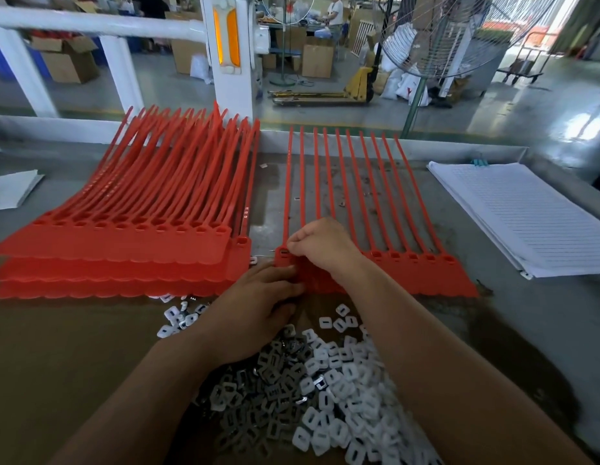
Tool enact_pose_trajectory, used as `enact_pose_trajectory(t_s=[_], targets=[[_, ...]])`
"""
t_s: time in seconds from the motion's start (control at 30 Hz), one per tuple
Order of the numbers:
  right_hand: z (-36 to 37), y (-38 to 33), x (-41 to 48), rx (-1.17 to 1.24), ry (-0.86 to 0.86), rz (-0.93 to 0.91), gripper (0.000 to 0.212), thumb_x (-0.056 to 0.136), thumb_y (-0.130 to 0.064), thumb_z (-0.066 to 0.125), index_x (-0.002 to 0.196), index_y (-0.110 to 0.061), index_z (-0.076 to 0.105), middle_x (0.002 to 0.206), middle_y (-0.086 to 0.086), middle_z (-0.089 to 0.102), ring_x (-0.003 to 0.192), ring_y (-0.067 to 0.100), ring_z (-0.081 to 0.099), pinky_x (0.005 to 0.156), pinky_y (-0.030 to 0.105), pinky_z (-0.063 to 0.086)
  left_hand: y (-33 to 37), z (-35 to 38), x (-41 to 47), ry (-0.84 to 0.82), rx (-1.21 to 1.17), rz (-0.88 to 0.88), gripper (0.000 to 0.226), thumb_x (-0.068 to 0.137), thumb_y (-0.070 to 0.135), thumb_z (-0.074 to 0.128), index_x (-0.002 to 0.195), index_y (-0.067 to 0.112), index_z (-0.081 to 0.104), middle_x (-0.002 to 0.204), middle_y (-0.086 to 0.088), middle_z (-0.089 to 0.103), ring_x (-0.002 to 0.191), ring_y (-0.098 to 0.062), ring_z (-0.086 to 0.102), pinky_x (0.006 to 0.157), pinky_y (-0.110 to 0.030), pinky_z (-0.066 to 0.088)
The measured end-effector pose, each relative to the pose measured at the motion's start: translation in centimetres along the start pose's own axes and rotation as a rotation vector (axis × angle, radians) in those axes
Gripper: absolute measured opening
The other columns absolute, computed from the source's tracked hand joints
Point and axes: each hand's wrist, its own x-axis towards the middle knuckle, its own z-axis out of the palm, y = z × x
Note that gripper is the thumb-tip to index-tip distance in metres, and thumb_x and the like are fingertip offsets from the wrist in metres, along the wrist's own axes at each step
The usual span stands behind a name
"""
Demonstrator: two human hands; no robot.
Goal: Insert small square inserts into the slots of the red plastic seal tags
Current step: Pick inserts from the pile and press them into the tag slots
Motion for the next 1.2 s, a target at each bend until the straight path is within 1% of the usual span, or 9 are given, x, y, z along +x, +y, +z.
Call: enact_pose_trajectory(t_s=[0.07, 0.23, 0.33, 0.43, 0.5, 0.77, 0.83, 0.93, 1.2], targets=[[-1.0, -0.3, -0.5, 0.011, -0.086, 0.0, 0.021, 0.087, -0.016, 0.057, 0.105, -0.008, 0.067, 0.113, 0.009, 0.064, 0.098, 0.022, 0.06, 0.072, 0.022, 0.046, 0.1, -0.1, 0.0, -0.003, 0.001, 0.007, 0.039, 0.093, 0.024, 0.047, 0.132, 0.025, 0.047, 0.146, 0.008, 0.031, 0.132, -0.001, 0.013, 0.095, 0.003, -0.007], [-3.5, -0.7, -2.6, -0.05, -0.206, -0.063, 0.023, 0.088, -0.03, 0.059, 0.108, -0.02, 0.066, 0.119, -0.005, 0.061, 0.102, 0.009, 0.054, 0.089, 0.026, 0.041, 0.0, -0.2, 0.0, 0.02, -0.054, -0.035, 0.037, 0.094, 0.015, 0.044, 0.129, 0.027, 0.05, 0.144, 0.013, 0.032, 0.133, -0.001, 0.016, 0.101, -0.005, 0.005], [-4.2, -0.2, -5.1, -0.065, -0.232, -0.143, 0.008, 0.085, -0.033, 0.062, 0.09, -0.029, 0.067, 0.089, -0.014, 0.068, 0.085, 0.0, 0.061, 0.08, 0.024, 0.047, 0.0, -0.4, 0.1, 0.012, -0.096, -0.048, 0.042, 0.092, 0.003, 0.041, 0.127, 0.024, 0.052, 0.143, 0.01, 0.035, 0.129, -0.002, 0.023, 0.097, 0.002, 0.008], [-4.0, 0.5, -7.5, -0.14, -0.328, -0.25, 0.003, 0.081, -0.03, 0.066, 0.079, -0.032, 0.067, 0.071, -0.018, 0.064, 0.067, -0.012, 0.057, 0.067, 0.013, 0.044, 0.0, -0.4, 0.2, -0.026, -0.112, -0.056, 0.054, 0.086, -0.004, 0.04, 0.125, 0.03, 0.053, 0.144, 0.009, 0.033, 0.131, -0.005, 0.023, 0.11, -0.023, 0.018], [-3.2, 0.8, -8.7, -0.231, -0.346, -0.325, 0.004, 0.081, -0.026, 0.068, 0.084, -0.029, 0.068, 0.072, -0.021, 0.059, 0.067, -0.015, 0.054, 0.066, 0.01, 0.046, -0.1, -0.4, 0.1, -0.021, -0.108, -0.071, 0.053, 0.086, -0.003, 0.04, 0.124, 0.031, 0.054, 0.145, 0.011, 0.032, 0.132, -0.003, 0.019, 0.11, -0.022, 0.014], [-1.0, 0.9, -10.5, -0.285, -0.366, -0.48, 0.035, 0.076, -0.033, 0.073, 0.108, -0.022, 0.066, 0.106, -0.007, 0.064, 0.078, -0.007, 0.05, 0.068, 0.003, 0.037, -0.3, -0.1, 0.3, 0.002, -0.112, -0.066, 0.045, 0.09, 0.0, 0.044, 0.127, 0.024, 0.053, 0.144, 0.011, 0.033, 0.12, 0.013, 0.012, 0.093, 0.006, -0.002], [-0.3, 1.0, -10.6, -0.342, -0.364, -0.496, 0.037, 0.076, -0.034, 0.072, 0.109, -0.021, 0.065, 0.108, -0.006, 0.06, 0.091, 0.001, 0.051, 0.071, 0.01, 0.037, -0.1, -0.2, 0.2, 0.003, -0.11, -0.055, 0.043, 0.09, 0.0, 0.045, 0.126, 0.021, 0.053, 0.143, 0.009, 0.035, 0.119, 0.011, 0.015, 0.087, 0.01, -0.002], [0.2, 1.0, -10.6, -0.348, -0.317, -0.5, 0.021, 0.08, -0.028, 0.069, 0.098, -0.019, 0.068, 0.102, -0.004, 0.06, 0.093, 0.01, 0.054, 0.074, 0.02, 0.038, -0.2, -0.3, 0.2, 0.003, -0.107, -0.054, 0.042, 0.09, 0.0, 0.046, 0.126, 0.021, 0.053, 0.143, 0.009, 0.035, 0.121, 0.01, 0.016, 0.088, 0.01, -0.002], [-0.1, 1.4, -10.4, -0.164, -0.278, -0.452, 0.008, 0.085, -0.025, 0.063, 0.085, -0.017, 0.065, 0.082, -0.004, 0.067, 0.072, 0.005, 0.059, 0.067, 0.019, 0.046, -0.2, -0.2, 0.2, -0.011, -0.095, -0.066, 0.04, 0.091, 0.005, 0.047, 0.127, 0.022, 0.052, 0.144, 0.008, 0.033, 0.12, 0.01, 0.014, 0.089, 0.009, -0.004]])
